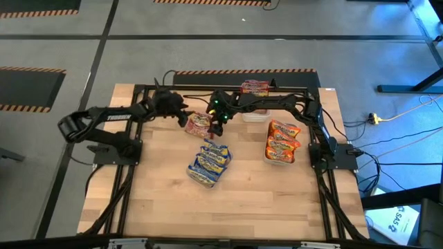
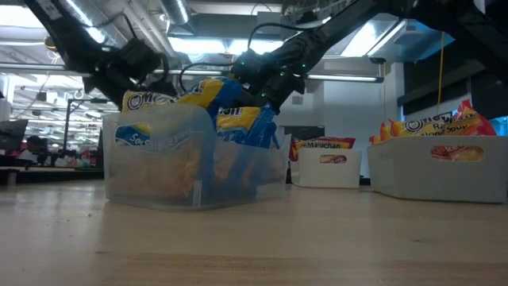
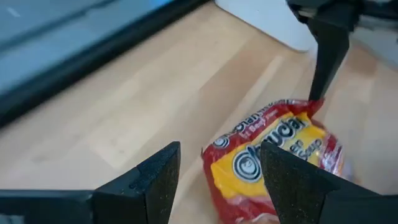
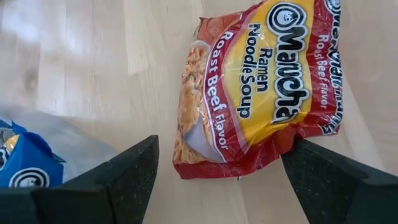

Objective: Sort Maruchan noodles
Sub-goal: Put the red noodle pack into the white bin

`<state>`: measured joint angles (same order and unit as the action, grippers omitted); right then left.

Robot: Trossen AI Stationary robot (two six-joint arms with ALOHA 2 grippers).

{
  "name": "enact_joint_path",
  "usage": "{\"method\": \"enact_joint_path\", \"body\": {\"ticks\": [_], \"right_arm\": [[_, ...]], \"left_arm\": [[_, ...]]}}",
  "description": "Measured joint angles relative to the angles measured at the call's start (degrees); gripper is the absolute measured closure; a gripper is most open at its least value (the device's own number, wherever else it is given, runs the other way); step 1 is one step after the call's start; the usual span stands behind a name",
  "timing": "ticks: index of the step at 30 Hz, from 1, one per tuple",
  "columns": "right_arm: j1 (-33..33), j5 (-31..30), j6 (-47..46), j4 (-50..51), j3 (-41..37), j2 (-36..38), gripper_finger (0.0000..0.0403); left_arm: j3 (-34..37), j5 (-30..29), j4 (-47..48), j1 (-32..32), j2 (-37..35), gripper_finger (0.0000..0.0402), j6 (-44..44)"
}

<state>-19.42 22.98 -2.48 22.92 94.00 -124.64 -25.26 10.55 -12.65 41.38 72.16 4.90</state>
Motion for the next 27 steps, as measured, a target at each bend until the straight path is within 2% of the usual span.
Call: {"method": "enact_joint_path", "body": {"ticks": [6, 11, 16, 24, 27], "right_arm": [[0.4, -0.4, 2.6, -0.5, 0.0, -0.4, 0.0087], [0.4, -0.4, 3.2, -0.5, 0.0, -0.9, 0.0087], [0.3, -0.4, 3.2, -1.1, 0.0, -0.9, 0.0087], [0.3, -1.1, 2.9, -2.7, 0.0, -0.9, 0.0087], [0.3, -2.0, 2.8, -2.8, 0.0, -0.9, 0.0087]], "left_arm": [[0.0, 9.3, -6.1, 5.4, 9.2, 0.0186, 7.5], [0.0, 20.0, -12.1, 7.1, 15.7, 0.0186, 10.2], [0.0, 27.3, -16.7, 7.2, 19.8, 0.0186, 14.1], [0.0, 30.7, -17.1, 4.9, 20.6, 0.0186, 13.2], [0.0, 28.1, -15.6, 3.5, 20.6, 0.0186, 11.3]]}}
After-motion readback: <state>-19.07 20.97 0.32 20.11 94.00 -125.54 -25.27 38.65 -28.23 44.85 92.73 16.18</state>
